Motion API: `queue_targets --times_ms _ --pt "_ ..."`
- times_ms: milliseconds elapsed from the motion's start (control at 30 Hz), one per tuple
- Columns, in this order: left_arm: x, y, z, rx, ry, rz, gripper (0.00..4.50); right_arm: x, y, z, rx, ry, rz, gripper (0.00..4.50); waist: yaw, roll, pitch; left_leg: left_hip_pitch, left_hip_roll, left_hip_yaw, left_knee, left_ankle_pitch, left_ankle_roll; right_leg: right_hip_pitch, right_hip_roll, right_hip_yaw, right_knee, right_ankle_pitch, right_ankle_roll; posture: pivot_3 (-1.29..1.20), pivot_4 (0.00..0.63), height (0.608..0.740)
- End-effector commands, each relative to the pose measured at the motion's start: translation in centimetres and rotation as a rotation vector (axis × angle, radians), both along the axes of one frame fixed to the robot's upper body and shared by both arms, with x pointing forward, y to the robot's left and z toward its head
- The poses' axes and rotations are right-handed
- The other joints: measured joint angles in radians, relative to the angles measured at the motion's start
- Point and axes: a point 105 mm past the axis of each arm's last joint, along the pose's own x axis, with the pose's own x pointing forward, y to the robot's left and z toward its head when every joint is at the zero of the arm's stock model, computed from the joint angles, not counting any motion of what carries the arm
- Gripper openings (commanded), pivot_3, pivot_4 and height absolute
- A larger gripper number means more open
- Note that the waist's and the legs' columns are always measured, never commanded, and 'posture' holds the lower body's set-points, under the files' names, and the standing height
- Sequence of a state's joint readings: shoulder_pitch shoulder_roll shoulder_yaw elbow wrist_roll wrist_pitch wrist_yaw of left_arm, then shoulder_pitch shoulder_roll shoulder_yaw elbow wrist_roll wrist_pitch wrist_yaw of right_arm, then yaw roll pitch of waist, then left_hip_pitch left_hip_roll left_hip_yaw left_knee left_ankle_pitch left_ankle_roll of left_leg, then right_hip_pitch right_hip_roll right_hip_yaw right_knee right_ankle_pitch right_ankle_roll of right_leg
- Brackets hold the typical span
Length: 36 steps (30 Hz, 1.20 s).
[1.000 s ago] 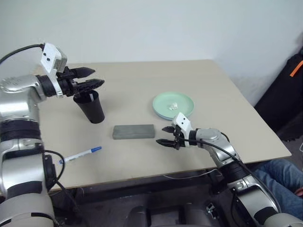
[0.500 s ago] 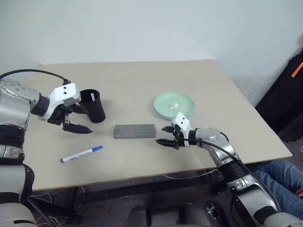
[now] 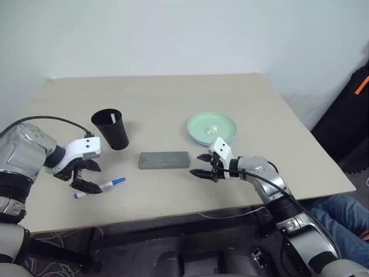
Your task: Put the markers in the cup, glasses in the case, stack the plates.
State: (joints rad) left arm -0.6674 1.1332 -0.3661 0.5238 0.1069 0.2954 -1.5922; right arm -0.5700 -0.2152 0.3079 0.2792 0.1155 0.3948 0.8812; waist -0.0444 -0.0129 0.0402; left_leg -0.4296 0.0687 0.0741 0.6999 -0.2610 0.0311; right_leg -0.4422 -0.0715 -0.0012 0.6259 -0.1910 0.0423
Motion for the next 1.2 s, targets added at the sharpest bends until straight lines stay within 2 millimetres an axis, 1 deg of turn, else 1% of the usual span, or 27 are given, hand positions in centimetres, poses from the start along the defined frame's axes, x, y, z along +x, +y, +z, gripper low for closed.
queue_targets --times_ms 33,167,300,400,500,600,767,833,1000,1100,1200 --pt "-0.3 0.1 -0.5 0.052 0.006 -0.036 4.45 0.3 0.3 1.2 0.015 -0.045 0.008 3.37 0.000 0.000 0.000 0.000 0.000 0.000 0.000 0.000 0.000 0.000 0.000 0.000 0.000 0.000 0.000 0.00 0.000 0.740" --pt "-0.3 0.6 -1.6 0.096 0.011 -0.041 4.45 0.3 0.2 1.2 0.015 -0.045 0.006 3.37 0.001 0.000 0.000 0.000 0.000 0.000 0.000 0.000 0.000 0.000 0.000 0.000 0.000 0.000 0.000 0.00 0.000 0.740" --pt "0.1 0.2 -2.5 0.074 0.008 -0.024 4.45 0.3 0.2 1.1 0.016 -0.044 0.003 3.37 0.001 0.001 0.000 0.000 0.000 0.000 0.000 0.000 0.000 0.000 0.000 0.000 0.000 0.000 0.000 0.00 0.000 0.740" --pt "0.9 -0.4 -3.1 0.050 -0.020 0.003 4.45 0.2 0.3 1.1 0.017 -0.044 0.002 3.37 0.011 0.005 -0.002 0.001 0.000 0.000 0.000 0.000 0.000 0.001 0.000 0.000 0.001 0.000 0.000 0.00 0.000 0.740" --pt "0.5 -0.7 -3.7 0.049 0.005 -0.024 4.45 0.2 0.2 1.1 0.017 -0.044 0.000 3.37 0.022 0.006 -0.004 0.002 -0.001 0.000 0.001 0.000 0.001 0.002 0.000 0.001 0.002 0.000 0.000 0.00 0.000 0.740" --pt "0.2 -0.9 -3.8 0.045 0.018 -0.048 3.88 0.3 0.2 1.1 0.017 -0.045 -0.002 3.37 0.023 0.006 -0.004 0.002 -0.001 0.000 0.003 -0.002 0.004 0.002 0.000 0.002 0.004 0.000 0.000 0.00 0.000 0.740" --pt "0.0 -1.0 -3.6 0.037 0.024 -0.058 2.31 0.2 0.3 1.0 0.017 -0.045 0.000 3.37 0.022 0.006 -0.004 0.002 -0.001 0.003 0.003 -0.001 0.002 0.001 0.000 0.005 0.003 0.000 0.000 0.00 0.000 0.740" --pt "0.1 -0.9 -3.5 0.037 0.015 -0.056 1.57 0.2 0.3 1.0 0.018 -0.045 0.001 3.37 0.022 0.006 -0.004 0.002 -0.001 0.003 0.003 -0.001 0.002 0.001 0.000 0.005 0.002 0.000 0.001 0.00 0.000 0.740" --pt "0.4 -0.9 -3.1 0.025 -0.007 -0.045 0.12 0.2 0.4 1.1 0.018 -0.046 0.003 3.37 0.022 0.006 -0.004 0.002 -0.001 0.003 0.001 -0.002 0.002 0.001 0.000 0.006 0.000 -0.001 0.002 0.00 0.000 0.740" --pt "0.8 -1.5 -2.5 -0.023 -0.035 -0.041 0.09 0.2 0.4 1.1 0.019 -0.046 0.004 3.37 0.022 0.006 -0.004 0.002 -0.001 0.003 0.001 -0.002 0.002 0.001 0.000 0.006 0.000 -0.001 0.002 0.00 0.000 0.740" --pt "1.5 -3.2 -1.0 -0.160 -0.079 -0.035 0.09 0.1 0.3 1.1 0.019 -0.045 0.003 3.37 0.024 0.006 -0.004 0.002 -0.001 0.003 0.001 -0.002 0.002 0.001 0.000 0.006 0.001 -0.001 0.002 0.00 0.000 0.740"
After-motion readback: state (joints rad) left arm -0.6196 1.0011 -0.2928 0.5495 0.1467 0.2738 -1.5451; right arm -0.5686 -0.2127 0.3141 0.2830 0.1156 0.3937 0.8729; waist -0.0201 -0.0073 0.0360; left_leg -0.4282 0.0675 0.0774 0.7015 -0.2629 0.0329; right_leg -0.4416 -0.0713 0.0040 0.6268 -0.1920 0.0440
